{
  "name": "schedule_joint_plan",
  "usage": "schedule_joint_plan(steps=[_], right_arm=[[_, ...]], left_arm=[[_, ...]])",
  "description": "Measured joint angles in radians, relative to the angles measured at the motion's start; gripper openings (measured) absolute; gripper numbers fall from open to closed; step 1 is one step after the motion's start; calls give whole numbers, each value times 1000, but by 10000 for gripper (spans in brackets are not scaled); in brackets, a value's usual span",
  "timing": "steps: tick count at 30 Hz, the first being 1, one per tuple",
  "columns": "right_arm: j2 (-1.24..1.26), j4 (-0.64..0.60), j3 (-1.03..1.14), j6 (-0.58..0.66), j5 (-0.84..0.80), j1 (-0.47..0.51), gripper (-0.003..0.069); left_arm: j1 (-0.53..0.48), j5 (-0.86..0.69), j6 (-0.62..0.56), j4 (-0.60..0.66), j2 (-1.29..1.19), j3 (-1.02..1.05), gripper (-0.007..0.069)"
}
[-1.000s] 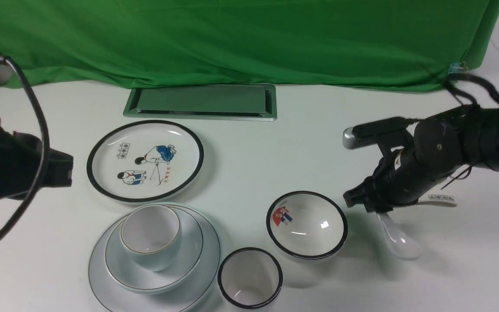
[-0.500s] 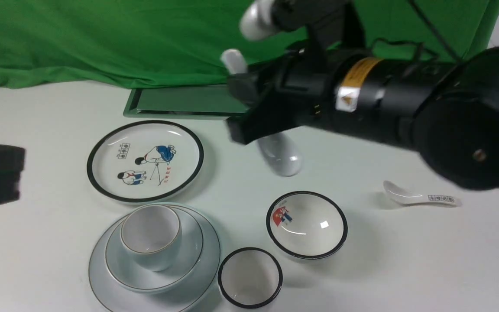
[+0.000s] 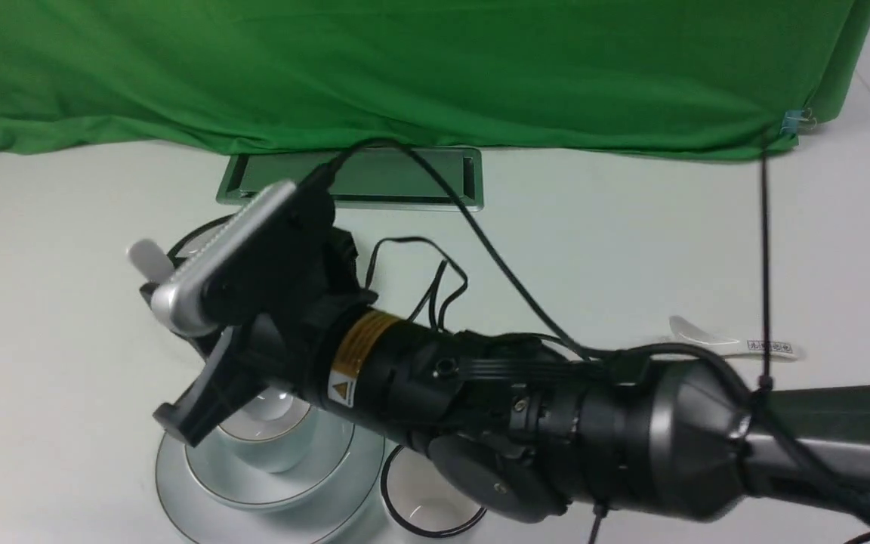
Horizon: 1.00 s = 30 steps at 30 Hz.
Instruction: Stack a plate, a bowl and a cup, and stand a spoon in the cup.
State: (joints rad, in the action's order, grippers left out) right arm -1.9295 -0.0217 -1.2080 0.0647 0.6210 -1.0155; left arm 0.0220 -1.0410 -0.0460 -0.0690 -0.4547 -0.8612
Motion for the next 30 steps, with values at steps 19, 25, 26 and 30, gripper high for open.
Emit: schedule_joint_plan(steps=[19, 25, 26, 30], right_arm=[[16, 0, 16, 12, 30, 42, 281], [296, 0, 20, 72, -322, 82, 170], [349, 0, 23, 78, -396, 91, 147], [539, 0, 93, 93, -531, 105, 92]], left_arm=[[0, -20, 59, 34, 79, 16, -29], [0, -24, 60, 37, 292, 122, -29], [0, -20, 60, 37, 330, 147, -29], [0, 22, 60, 39, 438, 227, -29]])
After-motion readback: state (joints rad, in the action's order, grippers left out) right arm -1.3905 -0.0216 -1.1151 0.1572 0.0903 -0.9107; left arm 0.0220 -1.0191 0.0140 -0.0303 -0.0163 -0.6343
